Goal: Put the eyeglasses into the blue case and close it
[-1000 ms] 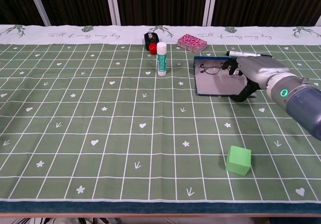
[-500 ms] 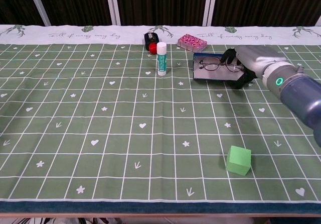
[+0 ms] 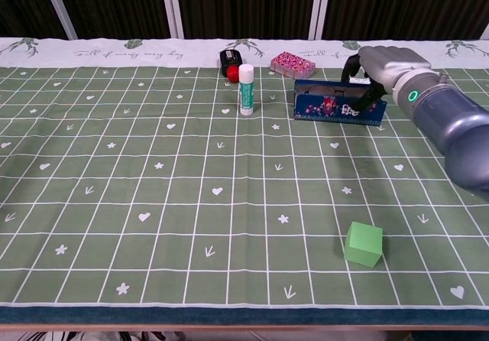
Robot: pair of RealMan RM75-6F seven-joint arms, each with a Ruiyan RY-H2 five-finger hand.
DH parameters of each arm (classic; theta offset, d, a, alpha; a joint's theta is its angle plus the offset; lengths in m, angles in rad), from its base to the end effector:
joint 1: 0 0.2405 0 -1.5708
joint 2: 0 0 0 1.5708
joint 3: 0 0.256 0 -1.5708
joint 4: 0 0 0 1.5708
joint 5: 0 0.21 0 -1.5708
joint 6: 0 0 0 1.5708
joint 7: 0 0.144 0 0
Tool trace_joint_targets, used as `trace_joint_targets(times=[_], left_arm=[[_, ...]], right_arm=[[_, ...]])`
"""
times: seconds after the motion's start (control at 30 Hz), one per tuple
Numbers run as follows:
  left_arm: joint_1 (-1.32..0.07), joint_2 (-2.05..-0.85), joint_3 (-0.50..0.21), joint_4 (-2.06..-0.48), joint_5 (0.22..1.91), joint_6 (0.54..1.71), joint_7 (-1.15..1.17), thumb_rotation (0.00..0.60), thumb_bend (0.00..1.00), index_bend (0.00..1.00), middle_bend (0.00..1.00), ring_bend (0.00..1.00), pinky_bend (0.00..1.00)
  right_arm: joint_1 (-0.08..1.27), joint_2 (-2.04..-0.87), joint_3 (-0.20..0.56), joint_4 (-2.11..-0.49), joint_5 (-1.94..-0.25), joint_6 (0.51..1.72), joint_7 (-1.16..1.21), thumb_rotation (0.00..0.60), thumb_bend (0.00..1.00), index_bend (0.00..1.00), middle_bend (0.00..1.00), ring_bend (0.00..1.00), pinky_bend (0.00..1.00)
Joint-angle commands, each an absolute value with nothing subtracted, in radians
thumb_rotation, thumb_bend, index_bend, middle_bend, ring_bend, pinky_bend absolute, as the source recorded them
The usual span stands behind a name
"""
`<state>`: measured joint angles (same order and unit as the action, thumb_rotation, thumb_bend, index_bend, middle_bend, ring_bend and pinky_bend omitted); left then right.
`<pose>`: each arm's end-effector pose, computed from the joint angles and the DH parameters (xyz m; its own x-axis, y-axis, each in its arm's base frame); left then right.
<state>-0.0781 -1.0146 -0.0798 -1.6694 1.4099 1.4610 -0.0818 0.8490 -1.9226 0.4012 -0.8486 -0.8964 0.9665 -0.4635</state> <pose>-0.3180 0.1843 0.1934 0.3522 -0.0109 0.9359 0.9331 0.0813 -0.3502 -0.1717 -0.4245 -0.0464 0.4566 -0.1093 0.8829 -0.8887 -0.0097 0.4584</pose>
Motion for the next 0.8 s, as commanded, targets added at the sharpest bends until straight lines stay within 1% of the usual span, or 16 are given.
trace_joint_targets(times=[0.03, 0.2, 0.4, 0.47, 0.63, 0.8], left_arm=[[-0.078, -1.014, -0.080, -1.669, 1.409, 1.460, -0.083, 0.600, 0.32, 0.17, 0.00, 0.00, 0.00], [-0.078, -1.014, -0.079, -1.671, 1.410, 1.460, -0.083, 0.600, 0.32, 0.17, 0.00, 0.00, 0.00], [-0.077, -1.014, -0.079, -1.671, 1.411, 1.462, -0.081, 0.600, 0.32, 0.17, 0.00, 0.00, 0.00], [-0.077, -1.014, -0.079, -1.671, 1.411, 1.462, -0.082, 0.600, 0.32, 0.17, 0.00, 0.00, 0.00], [-0.078, -1.014, -0.079, -1.670, 1.409, 1.458, -0.081, 0.600, 0.32, 0.17, 0.00, 0.00, 0.00], [-0.078, -1.014, -0.079, -1.671, 1.407, 1.457, -0.081, 0.600, 0.32, 0.17, 0.00, 0.00, 0.00]], right_arm=[[0.850, -1.934, 0.397, -0.835, -0.893, 0.956, -0.460, 0.600, 0.45, 0.40, 0.25, 0.25, 0.23], [0.835, -1.931, 0.375, -0.856, -0.910, 0.958, -0.457, 0.600, 0.41, 0.46, 0.24, 0.25, 0.23], [0.830, -1.928, 0.375, -0.876, -0.912, 0.959, -0.450, 0.600, 0.40, 0.53, 0.24, 0.25, 0.23], [0.830, -1.928, 0.378, -0.879, -0.912, 0.960, -0.449, 0.600, 0.40, 0.55, 0.24, 0.25, 0.23], [0.830, -1.927, 0.382, -0.882, -0.907, 0.959, -0.448, 0.600, 0.46, 0.56, 0.24, 0.25, 0.23], [0.828, -1.925, 0.386, -0.888, -0.894, 0.949, -0.449, 0.600, 0.47, 0.56, 0.24, 0.25, 0.23]])
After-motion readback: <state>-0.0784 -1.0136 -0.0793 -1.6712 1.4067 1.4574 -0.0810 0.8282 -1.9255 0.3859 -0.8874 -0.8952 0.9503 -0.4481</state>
